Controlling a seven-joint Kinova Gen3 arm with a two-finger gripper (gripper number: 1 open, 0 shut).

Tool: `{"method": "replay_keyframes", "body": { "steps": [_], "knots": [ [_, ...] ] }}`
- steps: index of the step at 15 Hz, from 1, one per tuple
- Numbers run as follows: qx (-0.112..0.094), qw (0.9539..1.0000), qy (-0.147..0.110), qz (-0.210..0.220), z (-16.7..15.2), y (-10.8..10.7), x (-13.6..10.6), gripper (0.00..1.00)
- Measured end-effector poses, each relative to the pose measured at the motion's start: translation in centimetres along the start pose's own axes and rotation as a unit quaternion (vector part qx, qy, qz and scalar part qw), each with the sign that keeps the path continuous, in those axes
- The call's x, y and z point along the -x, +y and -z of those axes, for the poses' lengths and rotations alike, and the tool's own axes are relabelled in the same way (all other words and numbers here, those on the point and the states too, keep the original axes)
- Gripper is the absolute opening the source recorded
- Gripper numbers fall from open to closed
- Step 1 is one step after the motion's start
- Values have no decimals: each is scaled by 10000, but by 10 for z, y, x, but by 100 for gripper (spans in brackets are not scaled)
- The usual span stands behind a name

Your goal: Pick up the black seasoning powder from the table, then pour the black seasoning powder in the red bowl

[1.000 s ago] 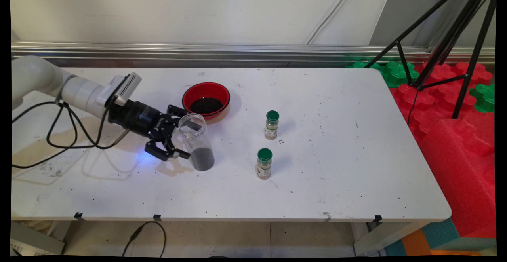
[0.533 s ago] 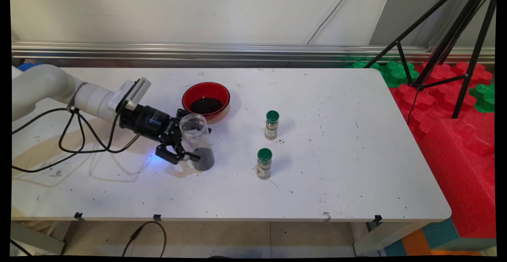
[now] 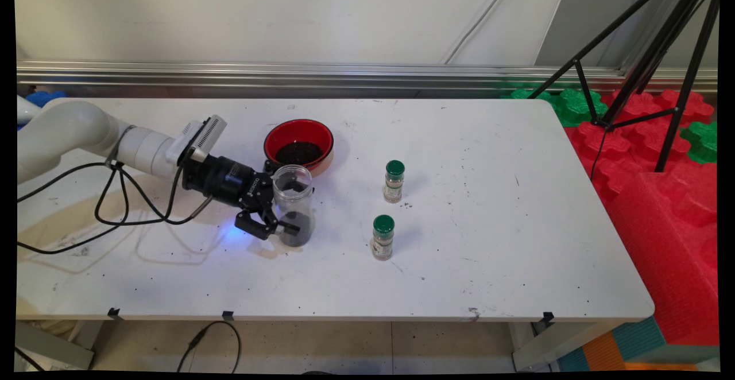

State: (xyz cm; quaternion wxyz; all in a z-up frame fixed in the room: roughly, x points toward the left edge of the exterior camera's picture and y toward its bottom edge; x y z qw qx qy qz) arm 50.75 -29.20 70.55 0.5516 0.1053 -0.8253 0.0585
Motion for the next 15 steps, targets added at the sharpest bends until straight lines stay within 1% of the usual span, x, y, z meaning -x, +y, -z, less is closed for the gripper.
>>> {"method": "replay_keyframes", "body": {
  "steps": [8, 9, 15],
  "knots": [
    [-57, 9999, 93, 52, -6, 2, -1, 100],
    [-61, 9999, 100, 55, -6, 2, -2, 0],
    [-109, 9998, 128, 67, -5, 4, -5, 0]
  ]
}}
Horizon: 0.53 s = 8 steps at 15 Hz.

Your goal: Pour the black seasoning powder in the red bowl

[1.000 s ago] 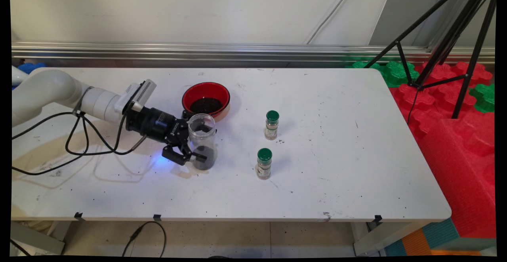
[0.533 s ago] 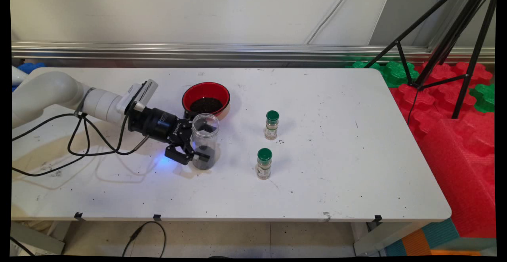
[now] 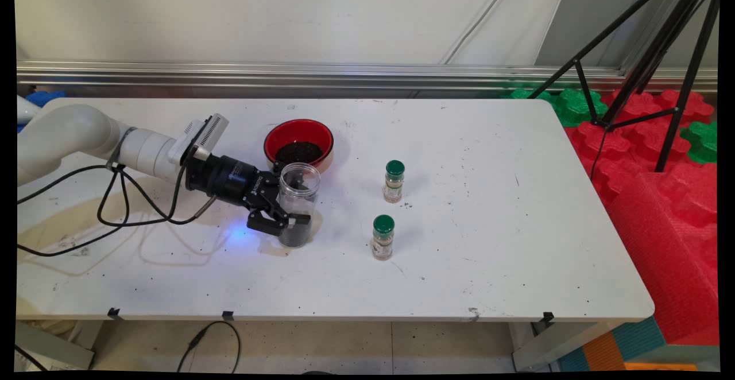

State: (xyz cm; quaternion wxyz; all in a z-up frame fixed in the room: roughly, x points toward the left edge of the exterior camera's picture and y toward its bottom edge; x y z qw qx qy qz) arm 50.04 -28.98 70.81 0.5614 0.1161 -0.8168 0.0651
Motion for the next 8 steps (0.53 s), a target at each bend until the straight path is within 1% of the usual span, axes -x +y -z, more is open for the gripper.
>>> {"method": "replay_keyframes", "body": {
  "steps": [4, 8],
  "knots": [
    [-34, 10000, 8, 17, 2, 1, -5, 0],
    [-107, 9999, 43, 48, 6, 2, -19, 0]
  ]
}}
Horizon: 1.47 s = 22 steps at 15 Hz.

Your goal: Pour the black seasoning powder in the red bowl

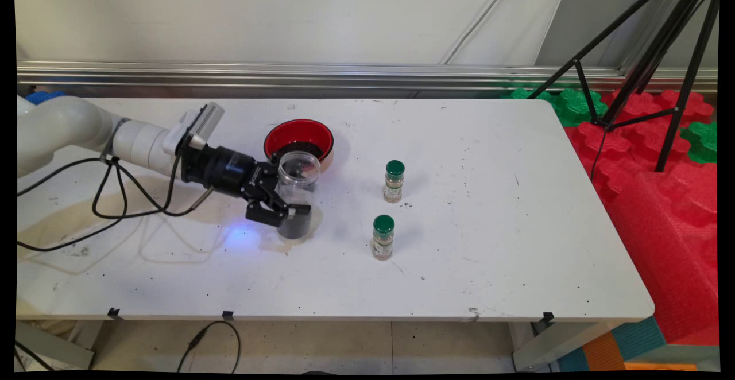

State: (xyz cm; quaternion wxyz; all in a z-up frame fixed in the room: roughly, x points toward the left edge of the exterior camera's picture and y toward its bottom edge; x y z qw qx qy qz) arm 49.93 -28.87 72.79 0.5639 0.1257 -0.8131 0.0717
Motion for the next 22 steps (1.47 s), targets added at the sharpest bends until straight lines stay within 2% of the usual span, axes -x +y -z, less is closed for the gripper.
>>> {"method": "replay_keyframes", "body": {
  "steps": [10, 16, 22],
  "knots": [
    [-295, 9995, 101, 49, 22, -8, -53, 0],
    [-714, 9972, 186, -76, 42, -27, -97, 0],
    [-1068, 9938, 190, -251, 56, -47, -122, 0]
  ]
}}
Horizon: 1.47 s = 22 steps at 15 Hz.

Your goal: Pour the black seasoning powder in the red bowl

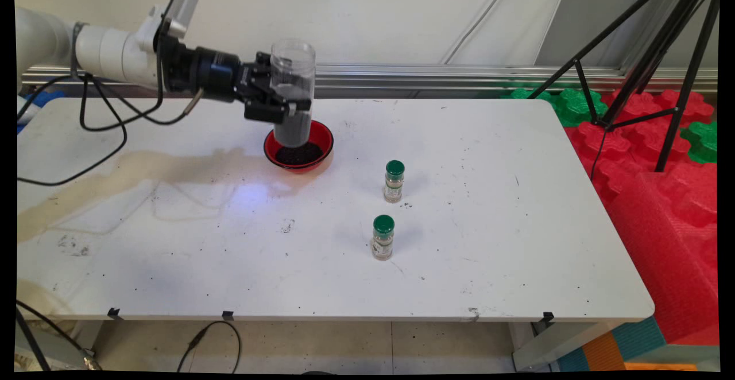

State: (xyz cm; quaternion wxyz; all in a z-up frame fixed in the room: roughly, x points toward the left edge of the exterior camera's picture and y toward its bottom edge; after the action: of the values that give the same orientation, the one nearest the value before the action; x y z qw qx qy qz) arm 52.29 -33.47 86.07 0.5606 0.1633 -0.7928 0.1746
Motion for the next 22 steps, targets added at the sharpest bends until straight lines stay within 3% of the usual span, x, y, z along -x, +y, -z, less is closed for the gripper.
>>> {"method": "replay_keyframes", "body": {
  "steps": [12, 22],
  "knots": [
    [-770, 9963, -209, -328, 20, -55, -18, 0],
    [-1276, 9879, -604, -641, 26, -101, -9, 0]
  ]
}}
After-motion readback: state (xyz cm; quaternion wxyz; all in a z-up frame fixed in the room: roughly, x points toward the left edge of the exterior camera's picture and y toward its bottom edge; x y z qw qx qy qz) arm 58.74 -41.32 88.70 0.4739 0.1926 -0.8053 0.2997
